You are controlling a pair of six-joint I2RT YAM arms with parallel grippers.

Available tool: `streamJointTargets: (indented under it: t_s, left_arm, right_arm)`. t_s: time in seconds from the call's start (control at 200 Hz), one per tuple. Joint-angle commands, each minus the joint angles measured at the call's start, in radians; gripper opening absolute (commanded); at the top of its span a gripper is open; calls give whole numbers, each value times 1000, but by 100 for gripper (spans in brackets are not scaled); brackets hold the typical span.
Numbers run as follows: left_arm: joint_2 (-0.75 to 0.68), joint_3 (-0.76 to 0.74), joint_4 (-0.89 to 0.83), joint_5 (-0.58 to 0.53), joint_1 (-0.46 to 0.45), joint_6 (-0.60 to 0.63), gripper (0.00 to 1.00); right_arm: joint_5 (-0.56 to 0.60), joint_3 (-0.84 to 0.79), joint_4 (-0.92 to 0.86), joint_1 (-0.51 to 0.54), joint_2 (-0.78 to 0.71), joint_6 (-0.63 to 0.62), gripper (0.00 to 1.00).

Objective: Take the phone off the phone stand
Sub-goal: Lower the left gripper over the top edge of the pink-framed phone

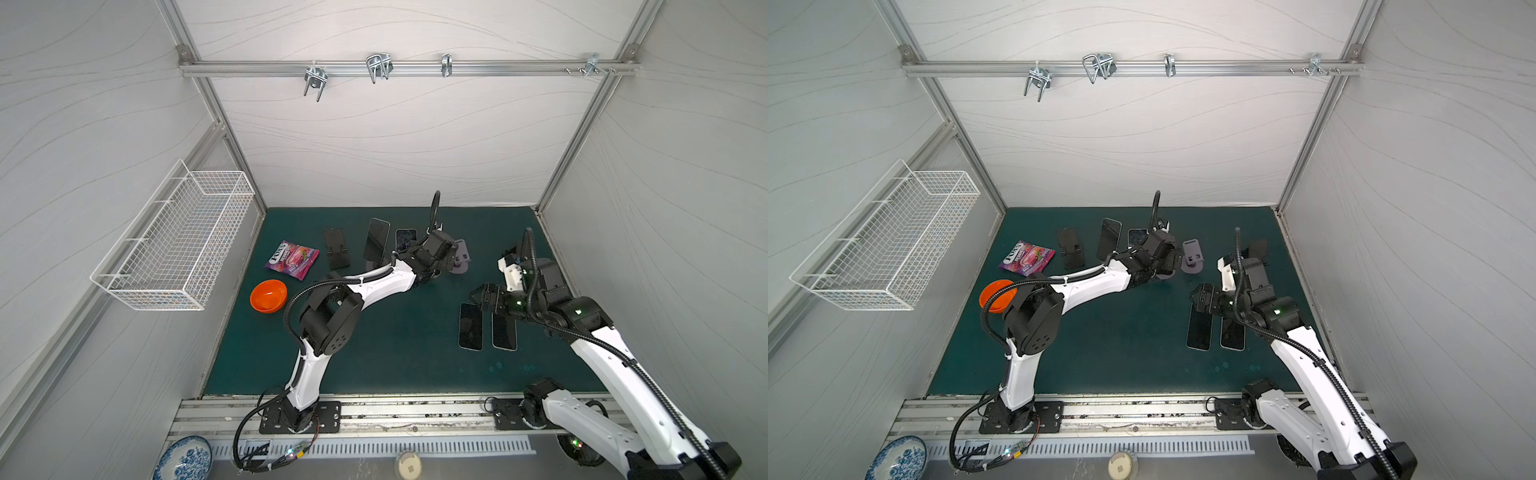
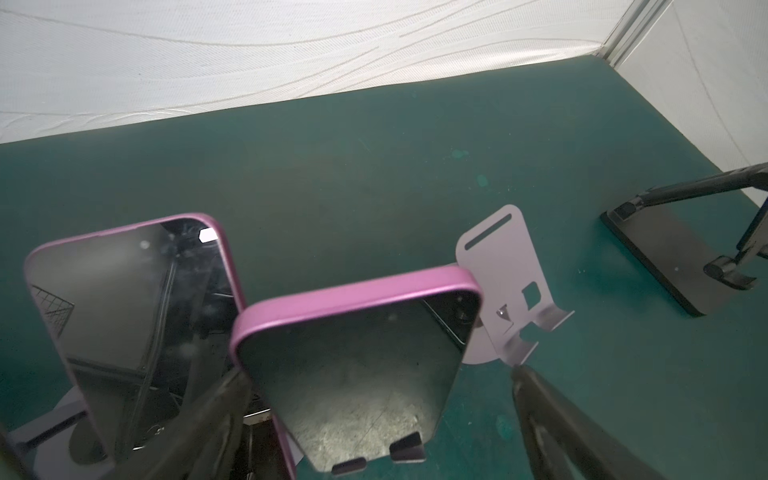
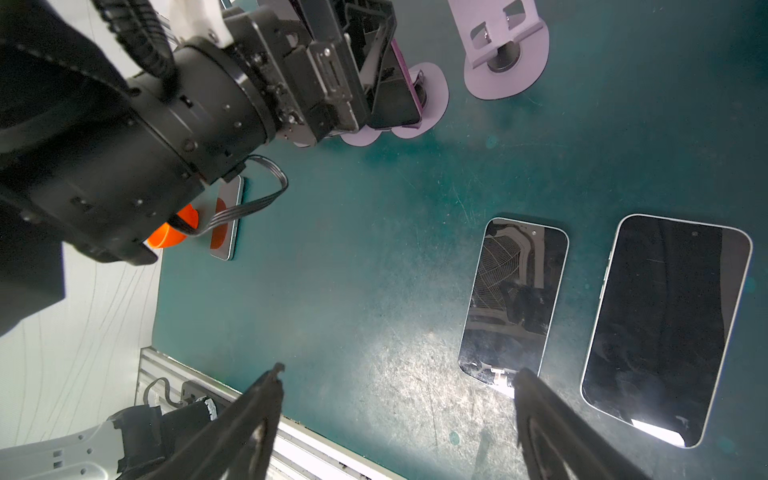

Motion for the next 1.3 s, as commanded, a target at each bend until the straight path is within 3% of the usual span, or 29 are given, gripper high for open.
streamJointTargets:
  t_s: [0.0, 0.62, 1.295]
  left_arm:
    - [34, 60, 34, 4, 4, 4, 99]
    - [87, 104, 34, 18, 26, -2, 96]
    - [130, 143, 8, 36, 45, -23, 83]
  right_arm:
    - [-1, -9, 6, -4, -5, -14, 88]
    - [7, -16, 28, -2, 7, -32, 88]
    - [14, -8, 31, 3, 24, -48, 85]
